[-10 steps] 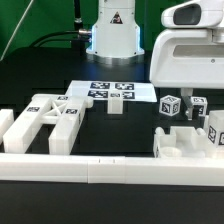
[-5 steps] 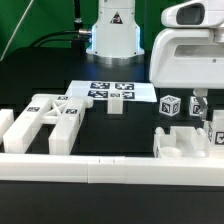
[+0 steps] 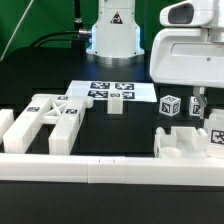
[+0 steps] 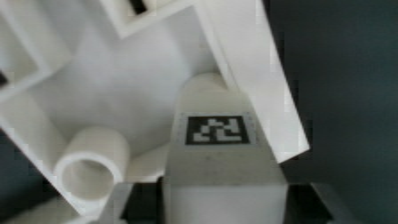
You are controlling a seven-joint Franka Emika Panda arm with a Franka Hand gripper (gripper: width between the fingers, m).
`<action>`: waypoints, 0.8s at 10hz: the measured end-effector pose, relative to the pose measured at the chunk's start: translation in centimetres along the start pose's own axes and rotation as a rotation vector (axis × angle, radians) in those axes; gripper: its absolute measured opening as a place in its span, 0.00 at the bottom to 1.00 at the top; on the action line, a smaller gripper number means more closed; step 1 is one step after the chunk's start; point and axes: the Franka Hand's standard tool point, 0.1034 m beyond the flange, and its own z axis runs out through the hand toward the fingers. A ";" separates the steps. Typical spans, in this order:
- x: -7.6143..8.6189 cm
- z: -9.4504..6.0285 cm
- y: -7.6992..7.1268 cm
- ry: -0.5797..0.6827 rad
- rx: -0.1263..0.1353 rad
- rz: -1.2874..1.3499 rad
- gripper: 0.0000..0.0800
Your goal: Assemble chair
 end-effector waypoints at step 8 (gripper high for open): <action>-0.4 -0.1 -0.2 -0.009 -0.028 0.708 0.36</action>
Offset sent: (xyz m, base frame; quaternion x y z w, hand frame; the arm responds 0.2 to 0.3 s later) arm -0.0093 0.0086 -0.0039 -0.0531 -0.0308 0.3117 0.9482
